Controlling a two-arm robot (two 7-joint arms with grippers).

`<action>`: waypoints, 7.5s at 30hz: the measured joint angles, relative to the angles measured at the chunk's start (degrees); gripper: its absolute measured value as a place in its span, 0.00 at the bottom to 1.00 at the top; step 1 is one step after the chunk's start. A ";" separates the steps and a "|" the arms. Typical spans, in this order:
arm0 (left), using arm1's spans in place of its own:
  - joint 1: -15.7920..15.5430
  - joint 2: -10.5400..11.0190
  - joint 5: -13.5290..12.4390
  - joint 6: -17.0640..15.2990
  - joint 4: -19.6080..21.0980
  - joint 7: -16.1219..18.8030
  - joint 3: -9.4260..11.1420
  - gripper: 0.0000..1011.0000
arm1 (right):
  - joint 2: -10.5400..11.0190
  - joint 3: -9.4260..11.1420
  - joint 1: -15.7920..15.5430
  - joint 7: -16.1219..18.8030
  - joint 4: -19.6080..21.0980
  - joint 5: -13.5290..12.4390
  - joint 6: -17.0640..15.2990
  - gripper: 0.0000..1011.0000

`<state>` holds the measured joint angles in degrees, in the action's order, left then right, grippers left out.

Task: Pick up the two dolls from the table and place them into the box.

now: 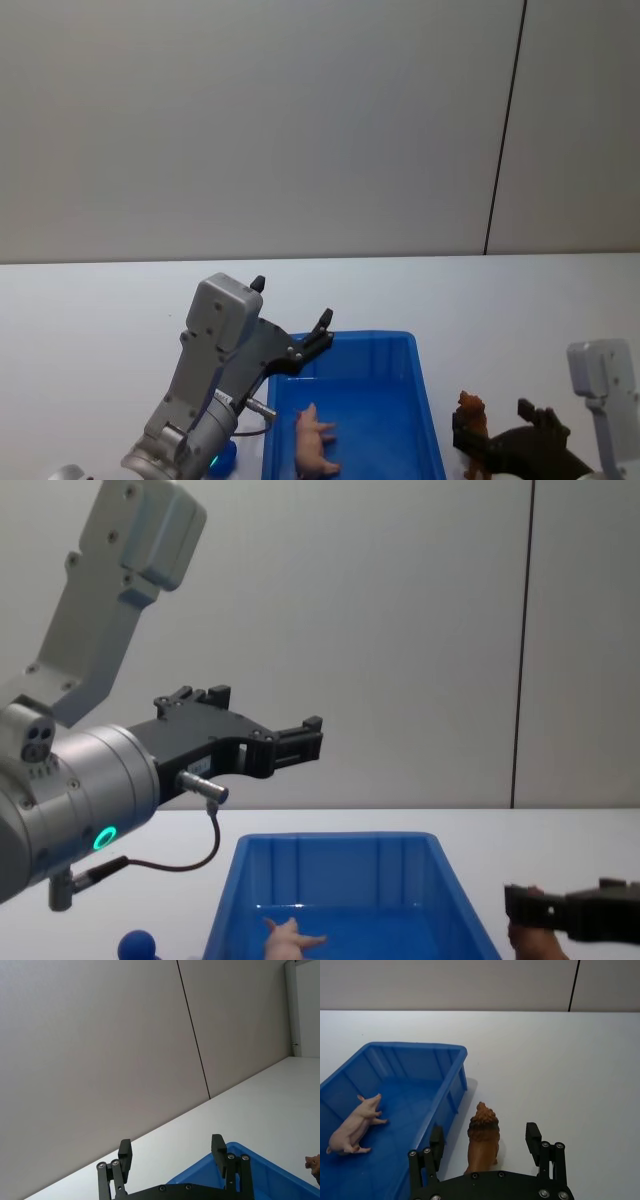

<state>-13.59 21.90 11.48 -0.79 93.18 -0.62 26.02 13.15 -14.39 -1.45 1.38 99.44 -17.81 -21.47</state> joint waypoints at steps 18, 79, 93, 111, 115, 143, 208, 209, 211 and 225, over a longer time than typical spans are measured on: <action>0.00 0.00 0.00 0.00 0.00 0.00 0.00 0.99 | -1.19 -0.50 0.60 0.49 -3.93 0.02 -1.43 0.95; 0.00 0.00 0.00 0.00 0.00 0.00 0.00 0.99 | -6.69 -1.70 11.38 11.97 -6.58 3.66 3.26 0.33; 0.00 0.00 0.00 0.00 0.00 0.00 0.00 0.99 | -8.47 -2.46 14.29 13.02 -10.15 4.23 2.76 0.74; 0.00 0.00 0.00 0.00 0.00 0.00 0.00 0.99 | -6.70 -1.31 10.91 3.48 -6.57 5.62 3.46 0.99; 0.00 0.00 0.00 0.00 0.00 0.00 0.00 0.99 | -5.75 -0.66 9.17 0.50 -4.83 5.59 4.18 0.99; 3.00 4.09 4.41 -6.51 4.96 1.01 -2.42 0.99 | -3.79 0.64 5.46 -5.22 -1.24 5.12 5.77 0.99; 4.33 7.81 8.42 -20.30 -4.66 -11.60 -5.00 0.53 | -3.55 0.78 5.03 -5.89 -0.83 5.08 5.93 0.99; 4.20 7.73 8.33 -20.15 -4.96 -11.74 -5.01 0.50 | -3.55 0.78 5.03 -5.89 -0.83 5.08 5.94 0.99; 4.10 7.66 8.23 -20.00 -5.27 -11.86 -5.00 0.46 | -3.55 0.78 5.03 -5.89 -0.83 5.08 5.94 0.99; 3.82 7.72 7.84 -17.26 -5.56 -11.91 -5.62 0.28 | -3.55 0.78 5.03 -5.89 -0.83 5.08 5.94 0.99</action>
<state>-9.77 29.61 19.33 -18.05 87.62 -12.53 20.41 9.59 -13.60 3.58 -4.51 98.61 -12.73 -15.54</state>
